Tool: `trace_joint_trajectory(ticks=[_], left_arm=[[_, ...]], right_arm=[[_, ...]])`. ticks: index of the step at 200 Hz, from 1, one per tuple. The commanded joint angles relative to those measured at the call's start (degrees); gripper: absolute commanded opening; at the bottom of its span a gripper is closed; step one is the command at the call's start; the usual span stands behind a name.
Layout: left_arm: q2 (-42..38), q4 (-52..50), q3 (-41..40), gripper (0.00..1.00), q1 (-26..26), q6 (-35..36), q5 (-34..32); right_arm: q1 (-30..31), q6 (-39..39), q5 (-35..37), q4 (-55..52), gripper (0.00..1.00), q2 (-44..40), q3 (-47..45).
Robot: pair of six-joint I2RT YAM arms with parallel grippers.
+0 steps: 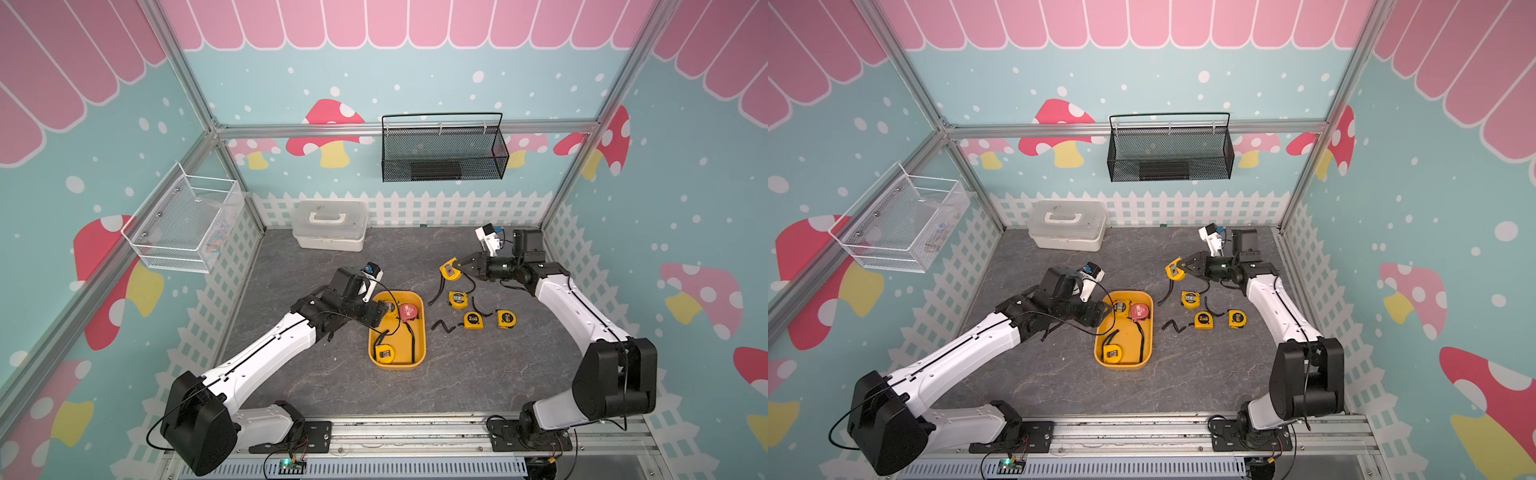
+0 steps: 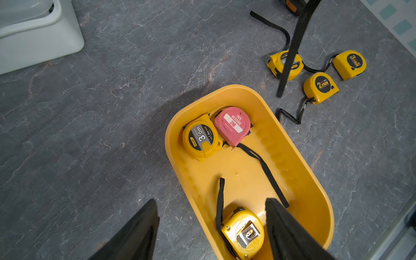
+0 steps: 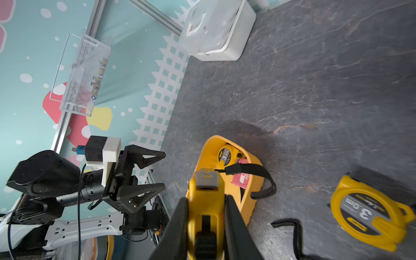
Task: Take the tape measure out of the storage box
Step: Place the tape measure at the center of the board.
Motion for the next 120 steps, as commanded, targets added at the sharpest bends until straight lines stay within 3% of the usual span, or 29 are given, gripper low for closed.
trace_joint_trajectory(ticks=[1,67,120], left_arm=[[0.98,1.86,0.91,0.76,0.58,1.22,1.79],[0.9,5.02,-2.07,0.76,0.81,0.44,2.99],[0.82,5.84,-3.74,0.76,0.78,-0.01,3.92]], right_arm=[[-3.18,-4.5,0.75,-6.55,0.22,-1.98,0.57],[-11.14,-8.63,3.02,-10.12,0.22,-0.83,-1.26],[-15.51,-9.78,9.78,-10.81,0.22,3.3,-3.14]])
